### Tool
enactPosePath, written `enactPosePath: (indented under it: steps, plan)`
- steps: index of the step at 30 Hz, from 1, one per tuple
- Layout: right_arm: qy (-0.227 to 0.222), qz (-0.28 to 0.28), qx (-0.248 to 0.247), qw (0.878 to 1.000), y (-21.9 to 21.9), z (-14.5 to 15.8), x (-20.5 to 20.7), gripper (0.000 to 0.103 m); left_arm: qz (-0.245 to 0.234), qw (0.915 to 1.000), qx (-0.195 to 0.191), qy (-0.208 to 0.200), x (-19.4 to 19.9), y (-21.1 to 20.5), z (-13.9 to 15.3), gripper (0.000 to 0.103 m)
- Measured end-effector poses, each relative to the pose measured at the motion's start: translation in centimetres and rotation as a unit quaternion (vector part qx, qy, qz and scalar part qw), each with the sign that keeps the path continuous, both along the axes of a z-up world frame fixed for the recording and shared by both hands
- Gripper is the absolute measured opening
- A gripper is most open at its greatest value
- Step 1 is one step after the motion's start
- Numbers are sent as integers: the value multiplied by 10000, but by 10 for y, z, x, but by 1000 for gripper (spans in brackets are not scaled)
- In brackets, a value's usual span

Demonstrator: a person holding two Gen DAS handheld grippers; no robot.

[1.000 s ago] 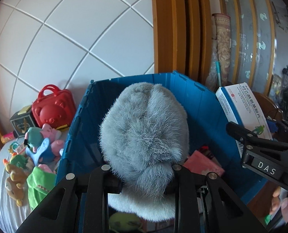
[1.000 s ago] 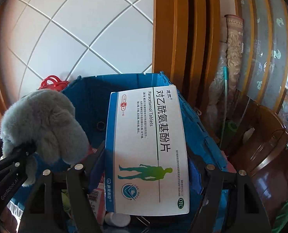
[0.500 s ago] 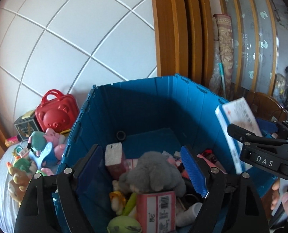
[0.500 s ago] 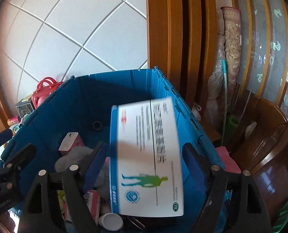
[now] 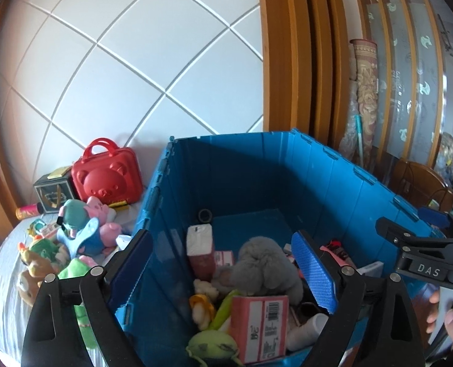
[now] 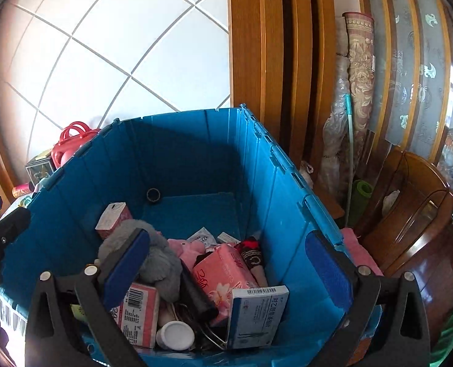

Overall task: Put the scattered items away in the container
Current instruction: 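Move both tools back over the pile of toys on the bed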

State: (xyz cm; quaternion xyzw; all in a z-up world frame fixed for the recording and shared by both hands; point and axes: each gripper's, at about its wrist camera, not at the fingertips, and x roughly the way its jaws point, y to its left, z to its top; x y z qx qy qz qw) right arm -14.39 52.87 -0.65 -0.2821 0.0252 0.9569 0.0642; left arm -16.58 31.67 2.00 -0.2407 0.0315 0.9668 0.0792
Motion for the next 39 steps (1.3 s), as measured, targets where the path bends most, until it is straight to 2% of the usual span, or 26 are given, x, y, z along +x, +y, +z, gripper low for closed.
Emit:
enactPosePath:
  steps: [1, 10, 16, 24, 30, 34, 39]
  plan:
    - [42, 33, -17, 10000, -4, 2, 3, 103, 70, 10000, 15, 44, 3, -6, 2, 102]
    - [409, 659, -89, 9969, -74, 18, 11, 103, 776, 9969, -1, 87, 28, -84, -1, 102]
    - [464, 903, -74, 9948, -147, 21, 13, 103, 1058, 9944, 64, 7, 44, -159, -10, 102]
    - [519, 845, -153, 9950, -248, 19, 26, 103, 1235, 9923, 63, -78, 62, -273, -22, 102]
    - [324, 954, -240, 9946, -326, 0, 30, 103, 1492, 9879, -91, -402, 65, -366, -48, 102]
    - [-54, 1075, -226, 9939, -369, -23, 23, 103, 1656, 9833, -139, -737, 63, -418, -76, 102]
    - [-665, 1279, -151, 9894, -408, -59, 2, 103, 1859, 9753, -64, -1189, 51, -462, -111, 102]
